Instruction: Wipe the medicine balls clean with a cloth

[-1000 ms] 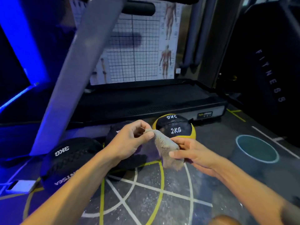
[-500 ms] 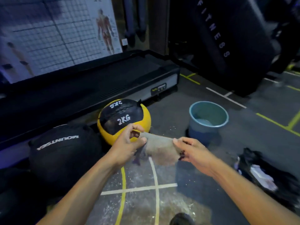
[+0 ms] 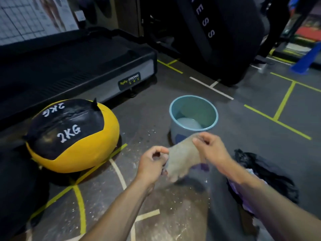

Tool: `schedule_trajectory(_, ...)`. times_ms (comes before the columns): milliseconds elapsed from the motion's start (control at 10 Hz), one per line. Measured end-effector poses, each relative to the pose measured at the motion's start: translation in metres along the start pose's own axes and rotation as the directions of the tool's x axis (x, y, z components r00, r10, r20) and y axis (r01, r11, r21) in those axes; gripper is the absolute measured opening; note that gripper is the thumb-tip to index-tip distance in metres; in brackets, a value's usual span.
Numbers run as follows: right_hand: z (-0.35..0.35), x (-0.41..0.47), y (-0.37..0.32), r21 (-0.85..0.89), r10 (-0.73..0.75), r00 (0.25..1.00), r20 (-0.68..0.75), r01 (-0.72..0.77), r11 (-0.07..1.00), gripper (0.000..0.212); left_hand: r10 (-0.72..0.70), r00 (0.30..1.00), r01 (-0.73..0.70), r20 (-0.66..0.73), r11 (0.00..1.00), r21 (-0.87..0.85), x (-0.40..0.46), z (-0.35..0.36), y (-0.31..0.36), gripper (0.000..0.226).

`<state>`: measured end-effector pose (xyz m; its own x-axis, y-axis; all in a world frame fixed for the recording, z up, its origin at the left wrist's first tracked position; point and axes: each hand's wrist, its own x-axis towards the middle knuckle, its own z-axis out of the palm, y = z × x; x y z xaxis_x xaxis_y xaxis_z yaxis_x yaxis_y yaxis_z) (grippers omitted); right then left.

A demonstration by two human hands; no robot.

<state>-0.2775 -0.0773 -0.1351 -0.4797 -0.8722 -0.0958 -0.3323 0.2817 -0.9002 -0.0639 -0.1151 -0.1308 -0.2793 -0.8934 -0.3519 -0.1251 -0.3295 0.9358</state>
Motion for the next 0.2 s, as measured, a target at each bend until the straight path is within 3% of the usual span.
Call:
schedule_trajectory(100,-0.01,0.068,-0.029,-0.152,-0.114,0.989,-0.094,0.099,0.983,0.007,-0.019,0.996,0.029,0.082,0.991,-0.129,0.028,0.02,0.031,0.023)
schedule_trajectory(200,-0.011,0.115,-0.058,-0.341,-0.081,0.989,-0.125,0.034,0.94,0.036,-0.016,0.997,0.014,0.077,0.999,0.031,0.051,0.014,0.052,0.027)
